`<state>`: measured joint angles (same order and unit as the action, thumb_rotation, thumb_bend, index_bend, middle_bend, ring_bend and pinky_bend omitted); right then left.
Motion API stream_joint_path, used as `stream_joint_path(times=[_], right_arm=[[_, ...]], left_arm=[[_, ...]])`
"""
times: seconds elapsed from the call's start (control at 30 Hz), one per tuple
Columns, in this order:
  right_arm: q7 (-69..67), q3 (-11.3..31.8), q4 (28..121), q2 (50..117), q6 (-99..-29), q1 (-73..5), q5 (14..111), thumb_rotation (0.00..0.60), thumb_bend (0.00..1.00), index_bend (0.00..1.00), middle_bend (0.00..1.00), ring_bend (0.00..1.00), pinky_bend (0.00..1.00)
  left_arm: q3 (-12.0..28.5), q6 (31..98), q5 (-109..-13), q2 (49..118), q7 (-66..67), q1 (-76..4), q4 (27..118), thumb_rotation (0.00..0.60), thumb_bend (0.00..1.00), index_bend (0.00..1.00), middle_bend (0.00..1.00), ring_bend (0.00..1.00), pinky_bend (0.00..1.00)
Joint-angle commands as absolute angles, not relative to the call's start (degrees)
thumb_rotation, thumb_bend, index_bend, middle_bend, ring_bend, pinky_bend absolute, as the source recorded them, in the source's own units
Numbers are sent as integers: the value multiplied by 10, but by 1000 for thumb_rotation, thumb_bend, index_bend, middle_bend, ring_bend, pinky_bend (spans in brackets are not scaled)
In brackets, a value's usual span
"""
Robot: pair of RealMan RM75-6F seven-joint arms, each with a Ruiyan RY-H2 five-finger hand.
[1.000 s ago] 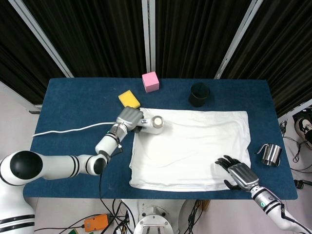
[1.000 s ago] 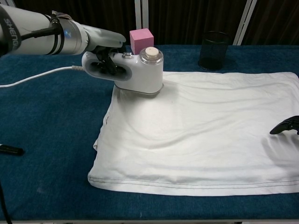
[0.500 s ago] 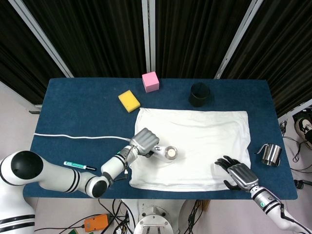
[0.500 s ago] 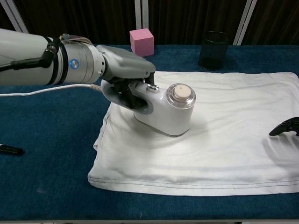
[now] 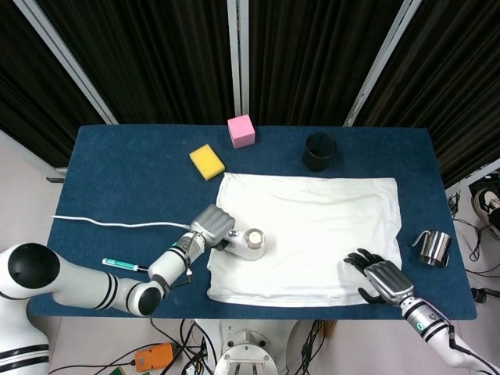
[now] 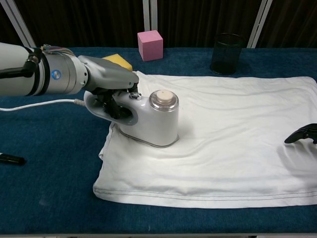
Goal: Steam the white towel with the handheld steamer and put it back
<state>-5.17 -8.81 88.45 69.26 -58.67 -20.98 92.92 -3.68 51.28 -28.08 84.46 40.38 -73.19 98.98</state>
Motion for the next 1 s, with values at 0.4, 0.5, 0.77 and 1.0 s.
stream_joint_path(times=[0.4,0.5,0.77,1.0], right_arm=[[-49,-86,888,690,-588,-209,924,600,602,203,187,108,232],[-48,-87,889,690,-590,-208,924,600,601,204,187,108,232],[-47,-86,889,691,-591,-208,924,600,601,203,187,108,232],[-43,-85,892,692,-587,-210,921,600,602,203,187,108,232]], left_arm=[[-20,494,-262,851,348,-679,847,0,778,699,834,698,654],[-15,499,-260,847,346,-670,832,0,779,699,835,698,654],[-1,541,-309,812,353,-653,905,0,774,699,834,698,654],[-5,567,-362,815,411,-664,1003,0,770,699,835,698,654]])
